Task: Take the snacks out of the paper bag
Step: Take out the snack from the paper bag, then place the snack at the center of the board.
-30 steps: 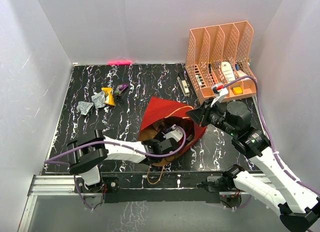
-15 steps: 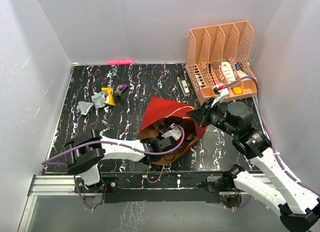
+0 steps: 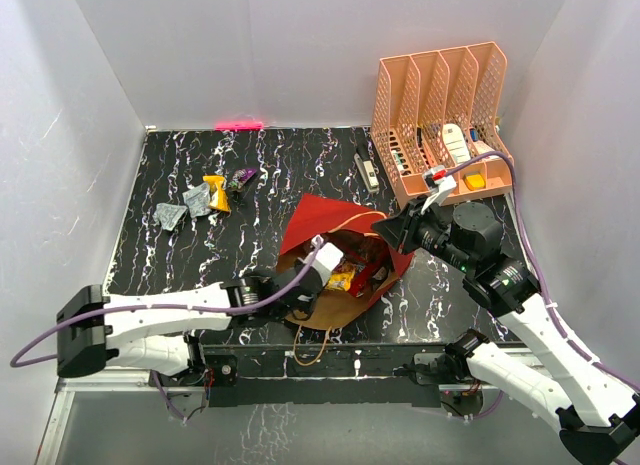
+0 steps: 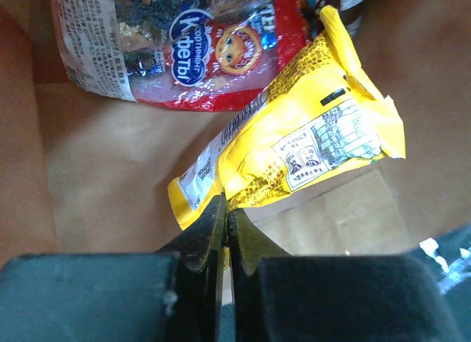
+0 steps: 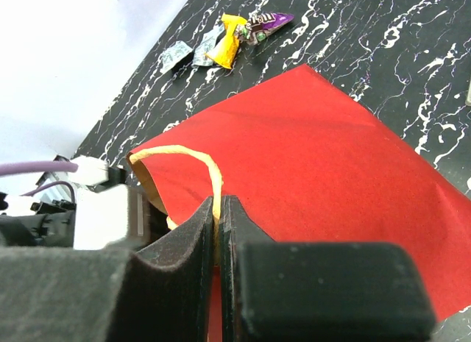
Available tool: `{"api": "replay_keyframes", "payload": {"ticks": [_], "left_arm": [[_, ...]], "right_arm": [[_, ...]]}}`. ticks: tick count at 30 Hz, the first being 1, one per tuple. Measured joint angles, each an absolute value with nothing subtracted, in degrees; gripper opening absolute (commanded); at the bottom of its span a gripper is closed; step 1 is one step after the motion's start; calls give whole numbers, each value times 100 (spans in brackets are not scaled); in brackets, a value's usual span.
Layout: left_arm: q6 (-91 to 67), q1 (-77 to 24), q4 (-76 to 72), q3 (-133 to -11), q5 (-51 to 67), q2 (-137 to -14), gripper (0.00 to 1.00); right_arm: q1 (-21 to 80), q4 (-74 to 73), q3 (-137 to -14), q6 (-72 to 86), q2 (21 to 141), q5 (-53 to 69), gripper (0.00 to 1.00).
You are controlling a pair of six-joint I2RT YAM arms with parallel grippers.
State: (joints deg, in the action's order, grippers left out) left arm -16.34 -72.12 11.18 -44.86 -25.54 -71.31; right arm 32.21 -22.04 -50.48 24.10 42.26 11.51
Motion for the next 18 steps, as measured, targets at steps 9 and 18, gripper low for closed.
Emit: {"api": "replay_keyframes", "payload": {"ticks": [9,18], "left_arm": [[-1828,-7240,1682,-4486,-1968,-5911,0],[-1916,-7251,2322,-5035,-1649,-4921,0]], "right_arm": [[3221,-2097,-5043,2453,4261,1194,7],[3221,-2029,-4980,2532,4261,1219,7]]}}
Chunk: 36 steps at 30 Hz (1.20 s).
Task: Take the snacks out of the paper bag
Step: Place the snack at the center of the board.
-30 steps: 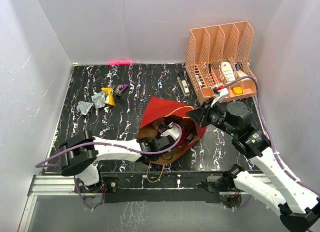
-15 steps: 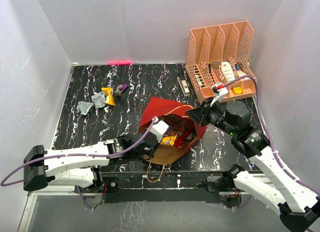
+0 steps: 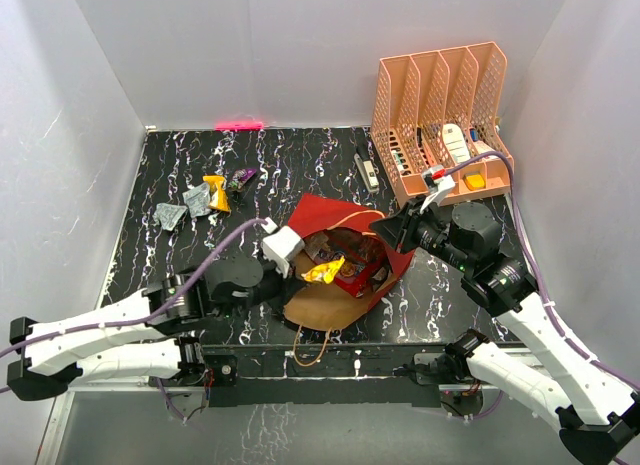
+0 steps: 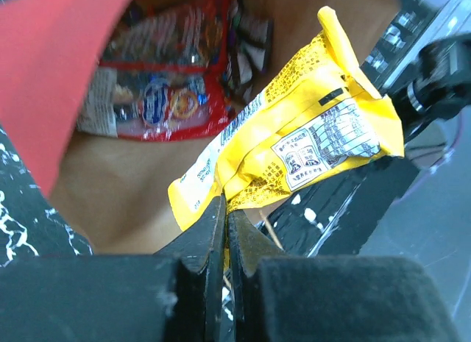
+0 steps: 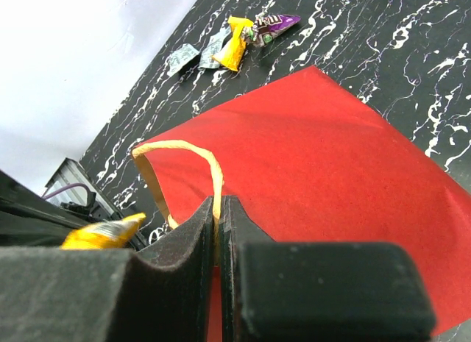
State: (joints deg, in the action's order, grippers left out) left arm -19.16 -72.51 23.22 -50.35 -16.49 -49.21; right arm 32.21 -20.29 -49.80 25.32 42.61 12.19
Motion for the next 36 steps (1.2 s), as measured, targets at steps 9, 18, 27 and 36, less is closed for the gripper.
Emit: {"api": "replay_keyframes", "payload": {"ticks": [9,18,27,36], "left_arm": [[-1763,-7251,2585,-6427,-2069,-4856,0],[-1490,-7247,2773,-7489,-3621,-6031,0],[-1142,-5900,2753,-7848,-3645,-6960,0],[-1385,-3092,2799,-8259,-2526,-7728,0]], "right_arm": [[3221,-1903,-4904,2565,4263,1225,7],[3221,-1887,-4886,2587,4263,1240,7],[3221,-1885,-4886,2591,4263,1197,7],[3221,-1907,-4886,2589,4152,1116,7]]}}
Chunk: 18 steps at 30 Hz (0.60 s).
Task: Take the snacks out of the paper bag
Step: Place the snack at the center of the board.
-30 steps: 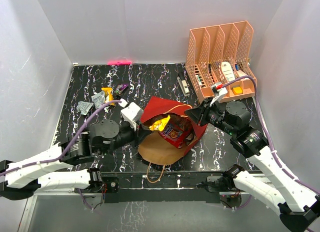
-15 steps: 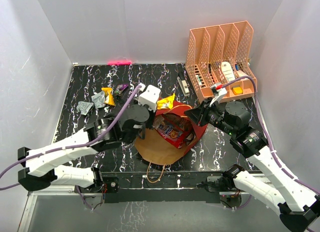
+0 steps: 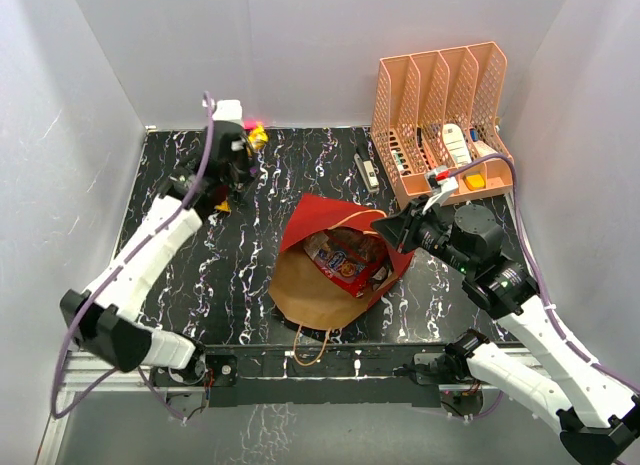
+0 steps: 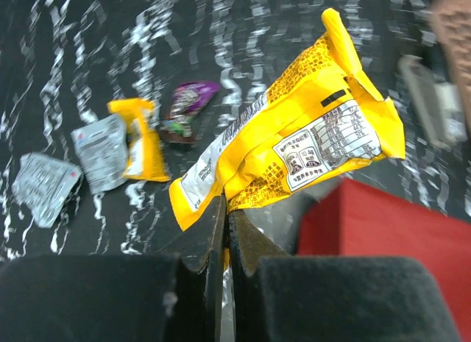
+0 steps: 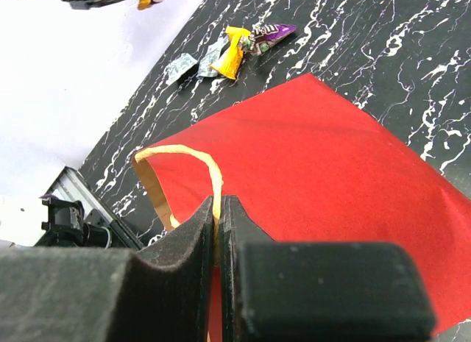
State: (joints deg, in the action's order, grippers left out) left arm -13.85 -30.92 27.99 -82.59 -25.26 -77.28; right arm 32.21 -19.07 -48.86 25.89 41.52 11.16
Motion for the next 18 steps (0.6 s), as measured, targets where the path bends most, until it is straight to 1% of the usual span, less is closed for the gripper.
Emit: {"api": "replay_keyframes", "payload": {"ticks": [4,7,14,18], "left_arm": [[-1826,-1737,2786,-8208,-1981,-8320,0],[-2143,-996,2665,-8055,-1732,-8698,0],[-2740,-86,2707,-8134,-1538,-9863,0],[-2823,145,2661,-7883,-1417,-10151,0]], "right_arm": [[3221,-1931,-4886,2587,4147,1072,7],[3221,-1946,-4888,2589,4147,1063,7],[3221,-1986,-4897,2609,4093,1044,7],[3221,-1994,-4897,2648,4060,1031,7]]}}
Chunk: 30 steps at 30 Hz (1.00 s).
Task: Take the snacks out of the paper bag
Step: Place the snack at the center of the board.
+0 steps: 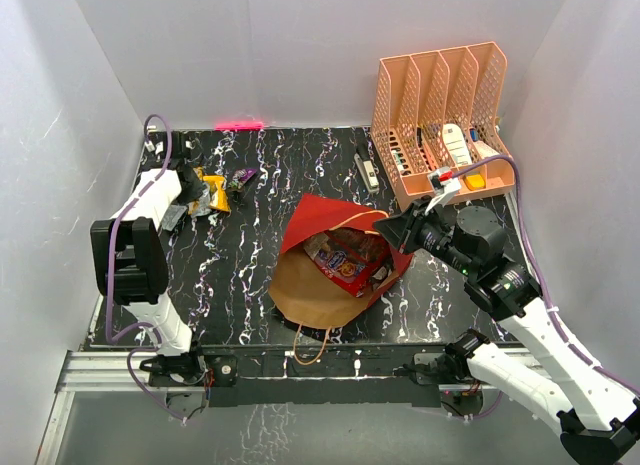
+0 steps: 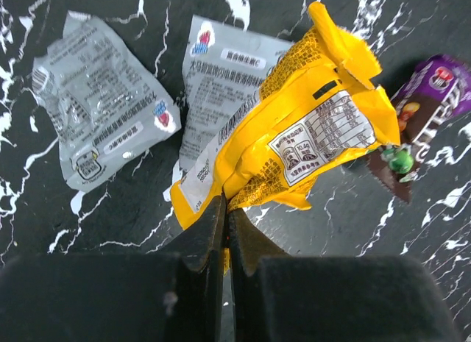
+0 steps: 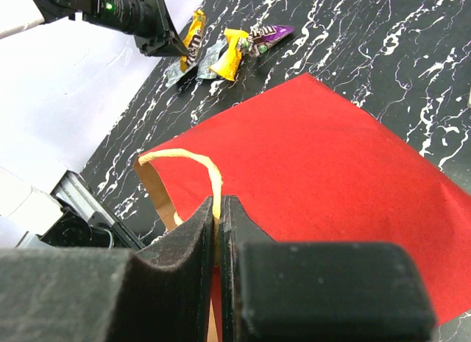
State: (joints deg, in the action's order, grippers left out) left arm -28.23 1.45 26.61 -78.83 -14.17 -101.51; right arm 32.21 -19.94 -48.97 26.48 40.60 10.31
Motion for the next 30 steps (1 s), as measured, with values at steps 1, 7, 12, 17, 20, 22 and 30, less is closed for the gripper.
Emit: {"api": "replay_keyframes", "payload": {"ticks": [1,7,12,17,20,22,30], "left_arm": [[-2832,161,2672,-7804,-1398,-10151,0],[-2810,163,2543,-7754,-1389,-10151,0],[-2749,239,2528,-7773,-1326,-10274,0],[-2685,340,2530,-7789,-1170,-10514,0],[-2661,388,2528,-7791,-1140,-10569,0],[-2657,408,2528,-7791,-1138,-10578,0],[-2596,440,2453,-7795,-1133,-10711,8]], "right_arm": [[3221,-1994,-4897,2661,4064,1028,7],[3221,-1988,-4897,2718,4211,1048,7],[3221,-1981,-4897,2742,4254,1081,7],[3221,-1964,-4897,2755,4187,1083,7],[3221,-1962,-4897,2755,4132,1083,7],[3221,-1959,-4897,2755,4117,1081,7],[3221,-1962,-4895,2755,4077,1081,7]]}}
